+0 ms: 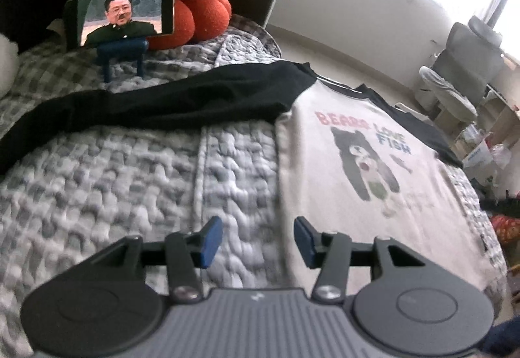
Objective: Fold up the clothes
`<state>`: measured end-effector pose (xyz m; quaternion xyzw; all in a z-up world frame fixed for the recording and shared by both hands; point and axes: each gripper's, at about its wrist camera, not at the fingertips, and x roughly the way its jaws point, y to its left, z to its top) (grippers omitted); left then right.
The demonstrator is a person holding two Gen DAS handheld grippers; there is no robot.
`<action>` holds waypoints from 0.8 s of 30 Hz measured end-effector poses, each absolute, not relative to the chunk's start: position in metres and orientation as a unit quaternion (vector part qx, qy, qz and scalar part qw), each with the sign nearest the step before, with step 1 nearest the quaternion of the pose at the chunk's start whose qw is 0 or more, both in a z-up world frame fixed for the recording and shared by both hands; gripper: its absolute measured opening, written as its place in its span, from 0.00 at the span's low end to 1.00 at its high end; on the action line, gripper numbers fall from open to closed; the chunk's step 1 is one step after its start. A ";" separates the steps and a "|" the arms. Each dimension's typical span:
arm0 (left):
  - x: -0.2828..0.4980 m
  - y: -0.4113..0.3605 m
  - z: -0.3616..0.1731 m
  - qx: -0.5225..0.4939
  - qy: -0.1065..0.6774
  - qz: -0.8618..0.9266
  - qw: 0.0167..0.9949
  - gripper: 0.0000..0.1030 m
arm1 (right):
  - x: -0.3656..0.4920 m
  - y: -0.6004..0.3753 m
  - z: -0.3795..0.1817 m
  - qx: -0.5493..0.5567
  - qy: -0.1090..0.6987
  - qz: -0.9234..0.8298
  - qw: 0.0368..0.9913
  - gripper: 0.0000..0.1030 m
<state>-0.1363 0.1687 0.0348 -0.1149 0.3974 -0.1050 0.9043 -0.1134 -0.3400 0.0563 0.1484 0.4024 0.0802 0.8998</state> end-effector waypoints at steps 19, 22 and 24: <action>-0.168 0.132 0.029 -0.120 0.419 -0.104 0.894 0.04 | -0.191 -0.293 0.079 0.080 0.380 0.019 0.921 0.03; -0.169 0.122 0.023 -0.107 0.428 -0.114 0.890 0.04 | -0.199 -0.297 0.086 0.079 0.379 0.003 0.922 0.03; -0.169 0.114 0.014 -0.091 0.433 -0.109 0.890 0.04 | -0.191 -0.295 0.065 0.059 0.408 -0.014 0.911 0.03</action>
